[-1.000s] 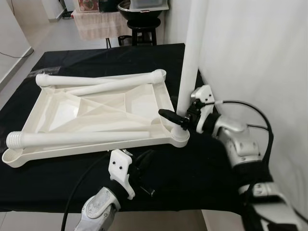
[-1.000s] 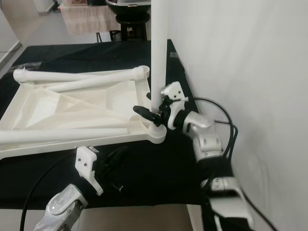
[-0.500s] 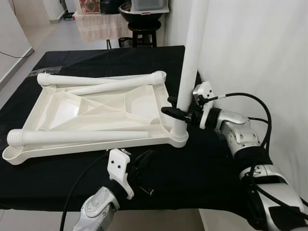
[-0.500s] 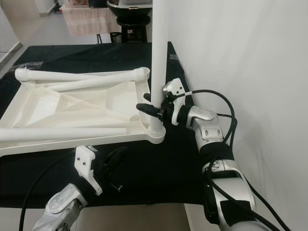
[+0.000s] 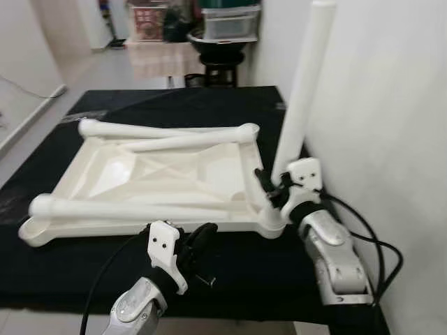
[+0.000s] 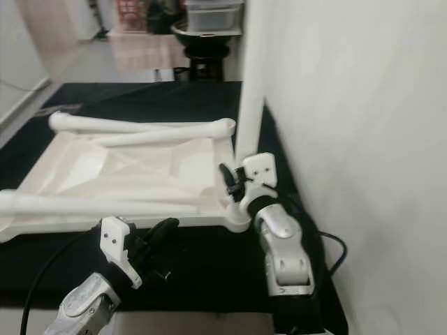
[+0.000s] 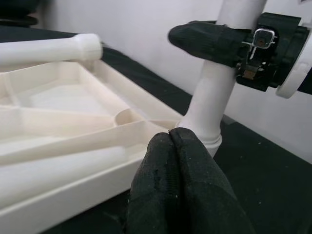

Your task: Building children table

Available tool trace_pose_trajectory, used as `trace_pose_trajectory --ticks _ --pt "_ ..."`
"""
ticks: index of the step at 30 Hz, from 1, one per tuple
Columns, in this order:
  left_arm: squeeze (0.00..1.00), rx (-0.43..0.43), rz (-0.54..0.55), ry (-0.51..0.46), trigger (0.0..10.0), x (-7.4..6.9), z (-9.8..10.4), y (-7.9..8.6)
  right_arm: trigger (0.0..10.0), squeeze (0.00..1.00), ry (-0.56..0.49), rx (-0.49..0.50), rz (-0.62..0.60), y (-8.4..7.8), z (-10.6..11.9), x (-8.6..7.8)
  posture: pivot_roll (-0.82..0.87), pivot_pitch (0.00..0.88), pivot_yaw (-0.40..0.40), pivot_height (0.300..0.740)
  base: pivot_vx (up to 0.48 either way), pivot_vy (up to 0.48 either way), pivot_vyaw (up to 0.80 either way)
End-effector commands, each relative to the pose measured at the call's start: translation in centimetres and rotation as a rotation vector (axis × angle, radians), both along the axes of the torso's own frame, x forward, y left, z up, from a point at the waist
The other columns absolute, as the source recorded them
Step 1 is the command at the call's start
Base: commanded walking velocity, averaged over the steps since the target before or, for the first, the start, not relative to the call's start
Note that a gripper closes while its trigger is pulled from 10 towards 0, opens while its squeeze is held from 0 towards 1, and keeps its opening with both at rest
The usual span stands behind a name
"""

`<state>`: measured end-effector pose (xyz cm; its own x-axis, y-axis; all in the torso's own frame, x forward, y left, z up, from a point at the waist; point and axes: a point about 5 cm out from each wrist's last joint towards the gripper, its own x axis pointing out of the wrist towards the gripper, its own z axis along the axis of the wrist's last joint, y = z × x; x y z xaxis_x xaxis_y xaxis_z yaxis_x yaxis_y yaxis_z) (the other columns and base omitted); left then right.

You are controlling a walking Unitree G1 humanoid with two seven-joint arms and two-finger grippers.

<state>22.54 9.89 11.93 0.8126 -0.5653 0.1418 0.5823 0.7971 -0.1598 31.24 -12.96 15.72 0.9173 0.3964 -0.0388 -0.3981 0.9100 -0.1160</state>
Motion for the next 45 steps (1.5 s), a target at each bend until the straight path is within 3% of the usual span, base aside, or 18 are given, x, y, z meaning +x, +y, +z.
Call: trace_pose_trajectory --ticks 1,3,4,8,9,10,19,20,21,22,25,32,35,37,38,39,41,45 --pt "0.00 0.000 -0.011 0.037 10.0 -0.1 -0.7 0.0 10.0 0.00 0.209 -0.140 0.028 -0.4 -4.5 0.1 0.02 0.082 -0.008 0.740 0.000 0.000 0.00" --pt "0.00 -0.002 -0.009 0.037 10.0 -0.1 -0.7 0.0 10.0 0.04 0.191 -0.122 0.075 0.0 -4.0 0.6 0.03 0.079 -0.008 0.740 0.000 0.000 0.00" --pt "0.00 -0.002 -0.008 0.036 10.0 -0.1 -0.7 0.0 10.0 1.00 0.176 -0.083 0.114 0.3 -3.5 1.0 0.03 0.077 -0.009 0.740 0.000 0.000 0.00" --pt "0.00 -0.004 -0.007 0.037 10.0 -0.1 -0.8 -0.1 10.0 1.00 0.045 0.034 0.252 1.2 0.1 1.6 0.04 0.073 -0.010 0.740 0.000 0.000 0.00" --pt "0.00 -0.005 -0.009 0.038 10.0 0.0 -0.8 -0.2 10.0 0.31 0.011 0.064 0.340 1.2 1.4 1.7 0.03 0.068 -0.009 0.740 0.000 0.000 0.00" --pt "0.00 -0.006 -0.010 0.039 10.0 0.0 -0.8 -0.2 10.0 0.00 -0.001 0.059 0.381 1.1 1.7 1.8 0.03 0.068 -0.009 0.740 0.000 0.000 0.00" --pt "0.00 -0.010 -0.012 0.039 10.0 0.2 -0.9 -0.4 10.0 0.00 0.050 -0.002 0.642 0.1 1.2 2.4 0.04 0.056 -0.020 0.740 0.000 0.000 0.00" --pt "0.00 -0.011 -0.011 0.039 10.0 0.2 -0.9 -0.4 7.1 0.00 0.074 -0.009 0.682 -0.1 0.8 2.7 0.04 0.049 -0.023 0.740 0.000 0.000 0.00" --pt "0.00 -0.011 -0.011 0.039 10.0 0.2 -0.9 -0.4 7.1 0.00 0.074 -0.009 0.682 -0.1 0.8 2.7 0.04 0.049 -0.023 0.740 0.000 0.000 0.00" --pt "0.00 -0.012 -0.010 0.039 10.0 0.2 -0.9 -0.5 0.0 0.00 0.097 0.004 0.690 -0.3 0.5 3.2 0.04 0.049 -0.023 0.740 0.000 0.000 0.00" --pt "0.00 -0.014 -0.010 0.040 10.0 0.3 -1.0 -0.5 0.0 0.00 0.099 0.032 0.672 -0.6 1.0 4.3 0.04 0.047 -0.026 0.740 0.000 0.000 0.00" --pt "0.00 -0.018 -0.008 0.039 10.0 0.3 -0.9 -0.6 0.0 0.00 0.062 0.022 0.632 -1.2 1.5 4.6 0.04 0.056 -0.029 0.740 0.000 0.000 0.00" --pt "0.00 -0.019 -0.007 0.038 10.0 0.2 -0.8 -0.6 0.0 0.00 0.055 -0.046 0.565 -1.9 0.9 4.3 0.04 0.063 -0.029 0.740 0.000 0.000 0.00" --pt "0.00 -0.020 -0.006 0.037 10.0 0.2 -0.8 -0.5 0.0 0.00 0.069 -0.047 0.474 -2.4 0.4 4.2 0.03 0.071 -0.030 0.740 0.000 0.000 0.00" --pt "0.00 -0.020 -0.006 0.037 10.0 0.1 -0.7 -0.5 0.0 0.00 0.084 -0.035 0.337 -2.7 -0.5 4.0 0.02 0.076 -0.030 0.740 0.000 0.000 0.00" --pt "0.00 -0.021 -0.006 0.037 10.0 0.1 -0.7 -0.4 0.0 0.00 0.118 -0.016 0.051 -3.0 -2.3 3.5 0.02 0.084 -0.026 0.740 0.000 0.000 0.00" --pt "0.00 -0.021 -0.009 0.038 10.0 0.1 -0.6 -0.2 0.0 0.00 0.234 0.034 -0.051 -0.1 -6.1 -0.5 0.01 0.091 -0.020 0.740 0.000 0.000 0.00" --pt "0.00 -0.020 -0.010 0.039 10.0 0.1 -0.7 -0.2 0.0 0.00 0.184 0.007 0.063 2.0 -5.1 -0.9 0.01 0.084 -0.020 0.740 0.000 0.000 0.00"
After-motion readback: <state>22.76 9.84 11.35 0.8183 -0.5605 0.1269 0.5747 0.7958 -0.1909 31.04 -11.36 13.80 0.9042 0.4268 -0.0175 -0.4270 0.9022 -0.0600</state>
